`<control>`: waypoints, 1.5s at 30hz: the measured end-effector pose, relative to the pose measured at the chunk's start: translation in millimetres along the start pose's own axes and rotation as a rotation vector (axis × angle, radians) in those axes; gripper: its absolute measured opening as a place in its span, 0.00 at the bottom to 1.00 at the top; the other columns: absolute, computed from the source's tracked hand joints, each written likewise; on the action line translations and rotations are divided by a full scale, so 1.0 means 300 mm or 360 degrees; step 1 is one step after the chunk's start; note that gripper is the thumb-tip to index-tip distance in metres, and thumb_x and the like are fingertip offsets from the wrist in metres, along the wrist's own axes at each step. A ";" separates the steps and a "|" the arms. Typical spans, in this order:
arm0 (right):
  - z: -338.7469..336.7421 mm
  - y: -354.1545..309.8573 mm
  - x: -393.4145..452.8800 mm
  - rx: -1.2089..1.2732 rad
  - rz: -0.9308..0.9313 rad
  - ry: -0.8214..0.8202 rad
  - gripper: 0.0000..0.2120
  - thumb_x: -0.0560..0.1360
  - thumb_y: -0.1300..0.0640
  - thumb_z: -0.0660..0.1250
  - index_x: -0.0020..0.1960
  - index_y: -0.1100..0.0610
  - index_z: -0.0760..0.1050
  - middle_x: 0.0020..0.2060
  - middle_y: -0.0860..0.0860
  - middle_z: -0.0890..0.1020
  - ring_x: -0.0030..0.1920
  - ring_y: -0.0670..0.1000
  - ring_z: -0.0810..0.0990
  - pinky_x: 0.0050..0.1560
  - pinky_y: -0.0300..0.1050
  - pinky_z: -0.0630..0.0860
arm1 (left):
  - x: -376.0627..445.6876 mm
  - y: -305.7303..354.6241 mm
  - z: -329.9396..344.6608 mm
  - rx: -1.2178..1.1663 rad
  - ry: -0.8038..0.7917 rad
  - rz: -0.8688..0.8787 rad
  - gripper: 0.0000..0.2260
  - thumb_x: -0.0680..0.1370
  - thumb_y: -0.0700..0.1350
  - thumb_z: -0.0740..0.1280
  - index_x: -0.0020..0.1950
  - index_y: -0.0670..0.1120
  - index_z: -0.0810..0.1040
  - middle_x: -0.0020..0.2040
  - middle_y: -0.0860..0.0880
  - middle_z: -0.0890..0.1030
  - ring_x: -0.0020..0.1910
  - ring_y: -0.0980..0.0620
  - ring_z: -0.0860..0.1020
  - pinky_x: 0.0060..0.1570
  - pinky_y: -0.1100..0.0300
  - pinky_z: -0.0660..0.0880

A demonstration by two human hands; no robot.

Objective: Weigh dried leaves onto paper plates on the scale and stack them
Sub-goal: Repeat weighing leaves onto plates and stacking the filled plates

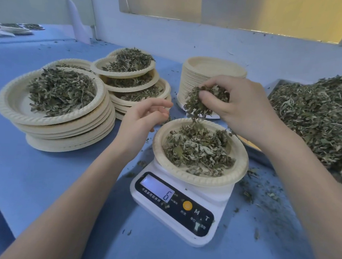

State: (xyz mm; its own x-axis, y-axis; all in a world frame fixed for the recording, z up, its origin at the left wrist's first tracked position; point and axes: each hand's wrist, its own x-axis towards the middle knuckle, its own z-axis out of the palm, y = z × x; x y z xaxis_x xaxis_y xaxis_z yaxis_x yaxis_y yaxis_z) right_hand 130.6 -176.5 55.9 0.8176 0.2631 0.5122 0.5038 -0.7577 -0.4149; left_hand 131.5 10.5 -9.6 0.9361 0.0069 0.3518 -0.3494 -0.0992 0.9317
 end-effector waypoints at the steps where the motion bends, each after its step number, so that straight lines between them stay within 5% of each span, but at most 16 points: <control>1: 0.002 -0.001 -0.001 0.0000 -0.0006 -0.0006 0.08 0.76 0.51 0.65 0.54 0.50 0.79 0.43 0.53 0.83 0.40 0.48 0.72 0.37 0.24 0.63 | 0.000 0.001 0.000 0.0002 -0.0004 0.0002 0.12 0.75 0.31 0.62 0.53 0.42 0.80 0.42 0.49 0.77 0.36 0.62 0.74 0.36 0.71 0.70; 8: 0.012 -0.004 -0.008 0.0060 -0.0072 -0.0026 0.06 0.76 0.52 0.65 0.51 0.51 0.79 0.40 0.55 0.83 0.38 0.45 0.73 0.36 0.28 0.65 | 0.001 0.001 0.000 0.0008 0.0003 -0.0004 0.12 0.75 0.32 0.62 0.54 0.42 0.80 0.42 0.49 0.77 0.36 0.63 0.75 0.37 0.72 0.69; 17: 0.027 -0.003 -0.002 -0.0021 -0.0112 -0.0011 0.09 0.77 0.50 0.65 0.51 0.54 0.80 0.32 0.37 0.72 0.35 0.26 0.69 0.38 0.23 0.63 | 0.002 -0.005 -0.001 -0.0035 -0.0021 -0.0020 0.11 0.73 0.36 0.65 0.52 0.45 0.80 0.41 0.51 0.77 0.37 0.62 0.75 0.37 0.72 0.70; 22: 0.024 0.002 -0.004 -0.0045 -0.0117 -0.0102 0.14 0.75 0.42 0.64 0.52 0.48 0.80 0.41 0.45 0.80 0.40 0.38 0.71 0.41 0.21 0.62 | 0.003 -0.006 -0.001 -0.0025 -0.0025 -0.0040 0.16 0.67 0.43 0.63 0.53 0.44 0.80 0.41 0.52 0.78 0.37 0.61 0.75 0.38 0.70 0.70; 28: 0.016 -0.001 0.000 0.0042 -0.0136 -0.0089 0.09 0.76 0.44 0.65 0.48 0.47 0.80 0.33 0.36 0.75 0.35 0.26 0.70 0.39 0.23 0.64 | 0.004 -0.011 -0.002 -0.0013 -0.0029 -0.0052 0.16 0.67 0.43 0.63 0.53 0.45 0.80 0.42 0.52 0.78 0.38 0.61 0.75 0.38 0.69 0.70; 45: -0.011 0.011 -0.001 0.0010 -0.0070 0.0006 0.07 0.77 0.48 0.64 0.46 0.50 0.78 0.27 0.39 0.71 0.31 0.30 0.70 0.36 0.26 0.65 | 0.007 -0.015 0.000 0.0012 -0.0037 -0.0025 0.13 0.70 0.40 0.65 0.53 0.45 0.80 0.42 0.51 0.78 0.38 0.63 0.75 0.38 0.71 0.70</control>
State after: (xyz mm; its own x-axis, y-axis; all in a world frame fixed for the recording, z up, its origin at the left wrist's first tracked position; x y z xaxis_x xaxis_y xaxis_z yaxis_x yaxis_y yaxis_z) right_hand 131.0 -180.9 56.7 0.7935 0.2936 0.5331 0.5409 -0.7417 -0.3967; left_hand 135.0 10.8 -13.1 0.9422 -0.0148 0.3348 -0.3344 -0.1066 0.9364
